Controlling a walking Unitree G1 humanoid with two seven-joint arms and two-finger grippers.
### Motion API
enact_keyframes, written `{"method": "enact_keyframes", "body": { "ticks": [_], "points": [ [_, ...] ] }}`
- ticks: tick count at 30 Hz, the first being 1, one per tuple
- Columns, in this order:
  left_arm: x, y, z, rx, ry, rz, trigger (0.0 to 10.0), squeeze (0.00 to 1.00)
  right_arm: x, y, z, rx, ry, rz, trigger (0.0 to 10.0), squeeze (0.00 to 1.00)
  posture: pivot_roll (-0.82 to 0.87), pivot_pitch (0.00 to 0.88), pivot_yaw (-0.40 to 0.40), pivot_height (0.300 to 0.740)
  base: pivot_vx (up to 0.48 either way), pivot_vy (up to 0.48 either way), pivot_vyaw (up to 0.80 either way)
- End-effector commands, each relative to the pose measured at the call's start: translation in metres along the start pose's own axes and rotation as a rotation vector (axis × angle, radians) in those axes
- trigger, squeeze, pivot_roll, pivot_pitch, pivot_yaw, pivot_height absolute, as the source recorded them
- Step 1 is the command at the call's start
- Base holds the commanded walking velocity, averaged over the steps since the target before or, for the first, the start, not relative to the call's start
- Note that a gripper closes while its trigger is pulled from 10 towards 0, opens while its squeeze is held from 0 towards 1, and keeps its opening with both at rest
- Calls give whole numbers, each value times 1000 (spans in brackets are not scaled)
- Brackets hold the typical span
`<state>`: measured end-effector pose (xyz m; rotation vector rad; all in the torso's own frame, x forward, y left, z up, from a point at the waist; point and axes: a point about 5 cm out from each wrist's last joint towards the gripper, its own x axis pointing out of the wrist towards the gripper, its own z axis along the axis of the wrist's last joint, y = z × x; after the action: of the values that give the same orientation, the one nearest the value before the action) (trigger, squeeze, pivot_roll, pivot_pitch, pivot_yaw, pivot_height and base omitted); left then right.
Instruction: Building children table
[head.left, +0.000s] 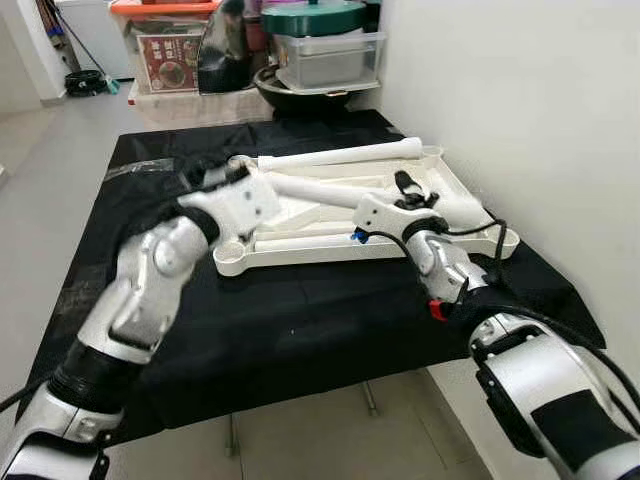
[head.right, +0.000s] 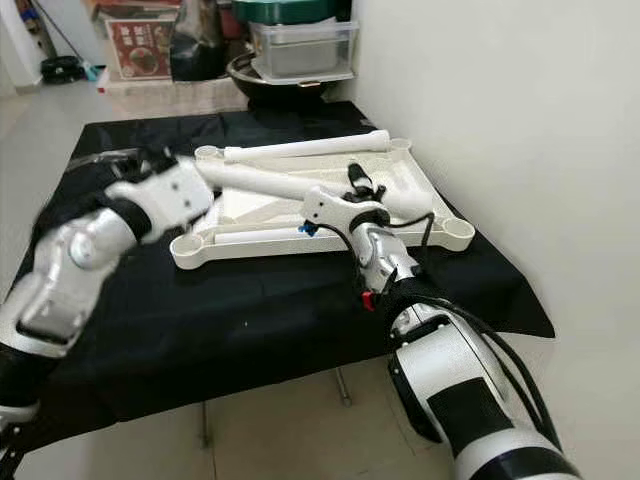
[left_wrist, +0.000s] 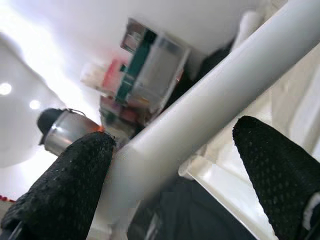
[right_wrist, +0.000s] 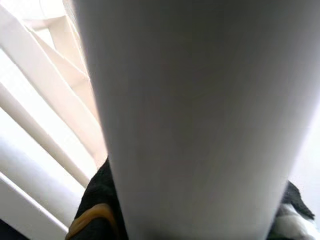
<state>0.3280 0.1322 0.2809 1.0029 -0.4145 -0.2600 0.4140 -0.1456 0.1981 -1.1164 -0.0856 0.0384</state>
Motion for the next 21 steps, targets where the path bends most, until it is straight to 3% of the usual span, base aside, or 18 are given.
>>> {"method": "enact_keyframes", "body": {
  "ticks": [1,4,8,11,13,16,17,18,19,20,21],
  "points": [
    [-2,1,-5,5,24,27,10000,0,0,1,6,97,-17,2,0,0,43,0,-11,740,0,0,0],
    [-3,10,-1,10,-6,89,10000,0,0,7,10,132,-33,30,0,0,45,0,-12,740,0,0,0],
    [-4,24,2,-26,-31,188,10000,0,-1,14,20,288,-54,69,0,0,44,0,-14,740,0,0,0],
    [-5,27,5,-39,-53,226,10000,0,-1,16,24,347,-70,81,0,0,43,0,-12,740,0,0,0],
    [-8,26,9,-42,-89,251,10000,0,-1,17,28,454,-80,89,0,0,46,0,-14,740,0,0,0],
    [-9,24,10,-50,-95,257,10000,0,-1,16,29,492,-85,87,0,0,45,0,-14,740,0,0,0],
    [-11,21,9,-81,-99,264,10000,0,0,14,33,602,-88,99,0,0,44,0,-13,740,0,0,0],
    [-11,21,9,-81,-99,264,10000,0,0,14,33,602,-88,99,0,0,44,0,-13,740,0,0,0],
    [-13,16,7,-118,-89,268,10000,0,1,10,35,680,-96,97,0,0,43,0,-11,740,0,0,0],
    [-15,8,2,-182,-69,264,10000,0,3,4,42,830,-120,110,0,0,41,0,-10,740,0,0,0],
    [-15,8,2,-182,-69,264,10000,0,3,4,42,830,-120,110,0,0,41,0,-10,740,0,0,0]
  ]
}}
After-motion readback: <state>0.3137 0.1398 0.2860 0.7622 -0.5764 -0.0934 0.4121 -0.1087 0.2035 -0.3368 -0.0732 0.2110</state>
